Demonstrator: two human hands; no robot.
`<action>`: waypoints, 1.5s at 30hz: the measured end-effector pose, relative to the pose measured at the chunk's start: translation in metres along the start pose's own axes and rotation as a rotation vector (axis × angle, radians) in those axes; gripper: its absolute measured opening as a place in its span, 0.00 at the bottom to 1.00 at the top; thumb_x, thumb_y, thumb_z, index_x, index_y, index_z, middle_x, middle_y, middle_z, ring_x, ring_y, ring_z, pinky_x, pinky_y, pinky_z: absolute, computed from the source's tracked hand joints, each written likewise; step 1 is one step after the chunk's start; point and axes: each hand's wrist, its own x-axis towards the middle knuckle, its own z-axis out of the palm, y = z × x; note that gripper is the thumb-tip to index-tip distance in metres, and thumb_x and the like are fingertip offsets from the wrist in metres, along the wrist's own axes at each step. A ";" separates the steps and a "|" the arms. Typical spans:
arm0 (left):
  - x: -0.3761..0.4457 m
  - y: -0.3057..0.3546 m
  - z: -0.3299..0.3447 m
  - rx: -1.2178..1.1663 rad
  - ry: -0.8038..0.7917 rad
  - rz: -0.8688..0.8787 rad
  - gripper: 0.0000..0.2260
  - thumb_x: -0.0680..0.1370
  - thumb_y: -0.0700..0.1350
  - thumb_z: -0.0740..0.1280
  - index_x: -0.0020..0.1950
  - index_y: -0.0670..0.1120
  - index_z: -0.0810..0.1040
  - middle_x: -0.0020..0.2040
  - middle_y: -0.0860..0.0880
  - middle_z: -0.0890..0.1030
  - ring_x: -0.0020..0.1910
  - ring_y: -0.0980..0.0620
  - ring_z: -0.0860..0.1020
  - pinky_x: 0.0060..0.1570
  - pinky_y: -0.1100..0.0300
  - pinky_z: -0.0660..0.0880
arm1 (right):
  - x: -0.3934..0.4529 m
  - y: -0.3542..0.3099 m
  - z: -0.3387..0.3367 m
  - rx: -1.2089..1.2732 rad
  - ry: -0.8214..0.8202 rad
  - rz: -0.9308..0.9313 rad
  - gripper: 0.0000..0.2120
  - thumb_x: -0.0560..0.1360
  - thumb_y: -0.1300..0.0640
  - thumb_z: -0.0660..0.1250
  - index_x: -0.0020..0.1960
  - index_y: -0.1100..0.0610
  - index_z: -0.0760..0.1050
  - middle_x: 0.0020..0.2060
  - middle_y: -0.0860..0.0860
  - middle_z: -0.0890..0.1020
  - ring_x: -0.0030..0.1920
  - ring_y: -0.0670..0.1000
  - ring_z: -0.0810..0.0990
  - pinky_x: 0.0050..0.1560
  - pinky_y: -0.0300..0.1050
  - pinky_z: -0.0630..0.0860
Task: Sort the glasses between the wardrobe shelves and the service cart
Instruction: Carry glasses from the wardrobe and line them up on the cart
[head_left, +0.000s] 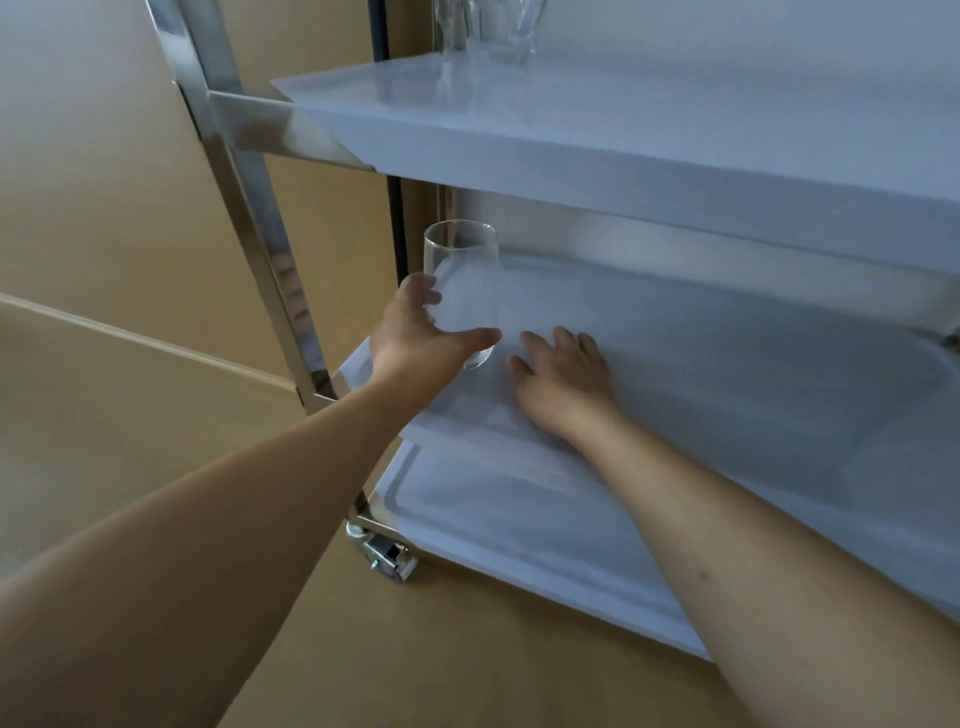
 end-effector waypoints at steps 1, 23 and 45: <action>0.008 -0.001 0.005 -0.003 0.018 0.008 0.33 0.62 0.58 0.82 0.61 0.53 0.73 0.51 0.60 0.77 0.47 0.59 0.76 0.42 0.61 0.69 | 0.007 -0.004 -0.001 -0.025 0.015 -0.016 0.23 0.84 0.44 0.52 0.76 0.49 0.65 0.76 0.57 0.64 0.77 0.63 0.57 0.75 0.58 0.56; 0.145 -0.025 0.095 -0.033 0.030 0.143 0.39 0.66 0.58 0.81 0.73 0.52 0.69 0.57 0.54 0.79 0.60 0.49 0.76 0.54 0.60 0.71 | 0.028 -0.011 0.029 -0.118 0.112 0.003 0.22 0.83 0.44 0.49 0.73 0.51 0.65 0.73 0.59 0.64 0.71 0.65 0.61 0.73 0.62 0.56; 0.099 -0.015 0.067 0.199 -0.017 0.144 0.44 0.69 0.56 0.80 0.77 0.44 0.63 0.74 0.47 0.69 0.74 0.46 0.66 0.71 0.55 0.64 | 0.026 -0.011 0.022 -0.092 0.118 0.012 0.19 0.82 0.44 0.51 0.65 0.52 0.71 0.66 0.59 0.71 0.66 0.63 0.67 0.69 0.60 0.61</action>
